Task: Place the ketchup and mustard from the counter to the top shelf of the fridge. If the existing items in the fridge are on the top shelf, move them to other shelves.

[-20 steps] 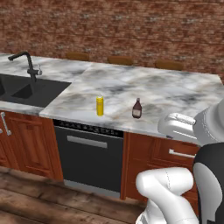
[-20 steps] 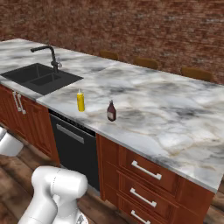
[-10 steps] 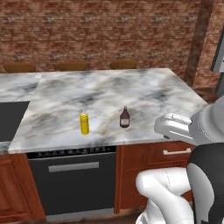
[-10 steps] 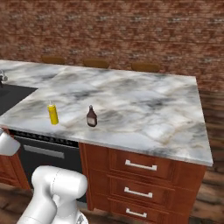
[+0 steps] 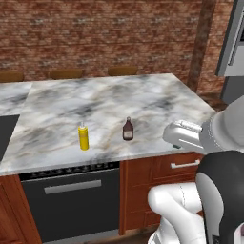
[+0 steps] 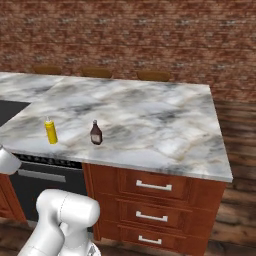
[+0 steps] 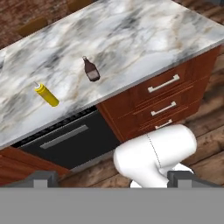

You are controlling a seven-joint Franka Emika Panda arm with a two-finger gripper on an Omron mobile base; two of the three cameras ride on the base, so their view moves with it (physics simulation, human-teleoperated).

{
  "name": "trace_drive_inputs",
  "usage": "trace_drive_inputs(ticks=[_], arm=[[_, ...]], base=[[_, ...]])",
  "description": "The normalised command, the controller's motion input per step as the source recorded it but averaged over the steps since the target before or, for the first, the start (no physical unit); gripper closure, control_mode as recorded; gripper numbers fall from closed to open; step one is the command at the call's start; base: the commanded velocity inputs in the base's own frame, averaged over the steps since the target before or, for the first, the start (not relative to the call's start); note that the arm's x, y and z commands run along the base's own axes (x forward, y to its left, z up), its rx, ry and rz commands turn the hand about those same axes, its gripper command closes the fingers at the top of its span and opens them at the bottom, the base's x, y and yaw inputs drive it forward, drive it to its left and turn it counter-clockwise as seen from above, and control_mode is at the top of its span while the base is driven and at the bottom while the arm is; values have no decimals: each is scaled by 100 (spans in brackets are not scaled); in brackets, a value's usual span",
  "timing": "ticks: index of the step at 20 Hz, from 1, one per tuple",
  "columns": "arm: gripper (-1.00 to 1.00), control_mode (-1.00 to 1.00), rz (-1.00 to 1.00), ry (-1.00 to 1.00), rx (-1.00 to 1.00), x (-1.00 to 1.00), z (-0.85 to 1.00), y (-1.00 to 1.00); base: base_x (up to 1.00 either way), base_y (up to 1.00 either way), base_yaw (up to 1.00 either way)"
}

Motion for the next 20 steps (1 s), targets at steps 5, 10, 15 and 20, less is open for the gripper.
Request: trace_drive_inputs(ticks=[5, 10, 15, 20], arm=[[-100, -100, 7, 9, 3, 85, 0, -66], [-100, -100, 21, 4, 7, 53, 0, -96], [-100, -100, 20, 1, 0, 41, -24, -61], [-100, -100, 24, 3, 0, 65, -34, -52]], base=[[0, 0, 0], [0, 0, 0], [0, 0, 0], [0, 0, 0]])
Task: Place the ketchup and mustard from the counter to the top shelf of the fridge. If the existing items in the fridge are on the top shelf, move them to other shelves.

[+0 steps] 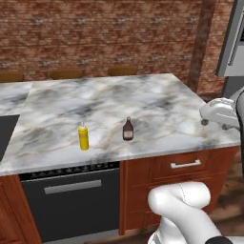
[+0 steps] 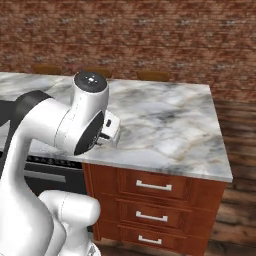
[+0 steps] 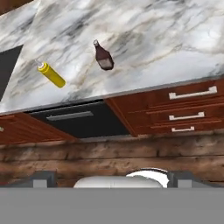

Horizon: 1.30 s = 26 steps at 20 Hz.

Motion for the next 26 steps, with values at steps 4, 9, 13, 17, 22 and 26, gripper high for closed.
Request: trace_drive_inputs(ticks=[4, 9, 13, 17, 22, 26], arm=[[-100, -100, 33, 6, 0, 94, -35, -23], [-100, -100, 34, 5, 0, 100, -38, -3], [-100, -100, 40, 0, 3, 92, -33, 0], [-100, -100, 41, 0, 10, 94, -31, 0], [-100, -100, 37, -9, 15, 82, -36, 0], [-100, -100, 30, -25, 11, 76, -44, 16]], base=[[0, 0, 0], [0, 0, 0], [0, 0, 0], [0, 0, 0], [0, 0, 0], [0, 0, 0]])
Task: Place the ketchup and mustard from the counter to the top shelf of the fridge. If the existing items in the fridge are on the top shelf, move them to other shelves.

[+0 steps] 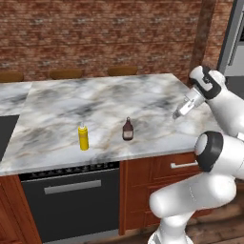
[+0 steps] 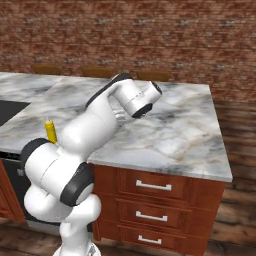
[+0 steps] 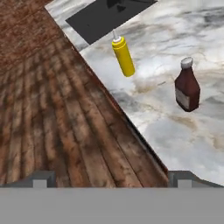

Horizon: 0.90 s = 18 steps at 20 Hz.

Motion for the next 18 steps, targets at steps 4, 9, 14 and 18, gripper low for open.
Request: trace_drive_inputs(ticks=[4, 9, 14, 18], arm=[[-100, -100, 24, -23, 17, 60, -50, 27], [-100, -100, 13, -14, 18, 32, -35, 42], [-100, -100, 0, -3, 7, 7, -12, 28], [-100, -100, 0, -3, -1, 4, -12, 28]], base=[[0, 0, 0], [0, 0, 0], [0, 0, 0], [0, 0, 0]])
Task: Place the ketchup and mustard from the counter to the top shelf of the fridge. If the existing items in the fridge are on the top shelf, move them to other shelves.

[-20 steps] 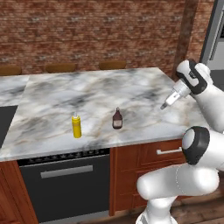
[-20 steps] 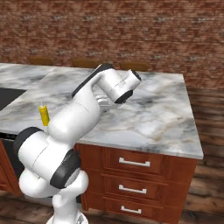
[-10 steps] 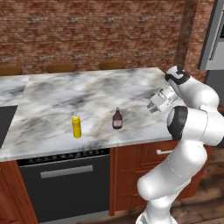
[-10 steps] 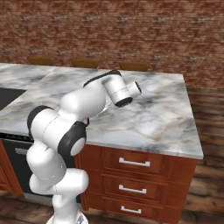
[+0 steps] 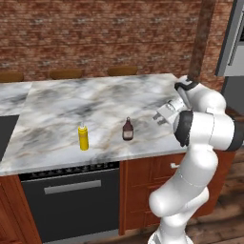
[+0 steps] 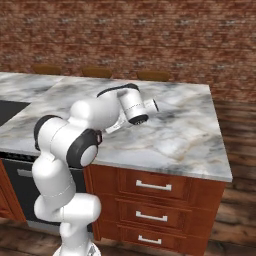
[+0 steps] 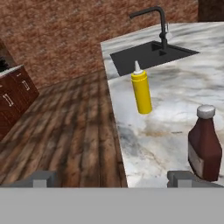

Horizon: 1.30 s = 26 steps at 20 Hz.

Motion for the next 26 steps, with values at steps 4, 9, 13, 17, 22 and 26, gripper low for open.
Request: trace_drive_inputs(ticks=[4, 9, 13, 17, 22, 26], arm=[[-100, -100, 0, -16, -5, 15, -24, 37], [-100, -100, 0, -21, -3, 20, -24, 23], [-100, -100, 0, -13, -1, 3, -31, 10], [-100, -100, 0, 0, 0, 3, -19, 1], [-100, -100, 0, 0, 0, 16, -1, 2], [-100, -100, 1, 0, 0, 1, 0, 24]], base=[[0, 0, 0], [0, 0, 0], [0, 0, 0], [0, 0, 0], [0, 0, 0], [0, 0, 0]])
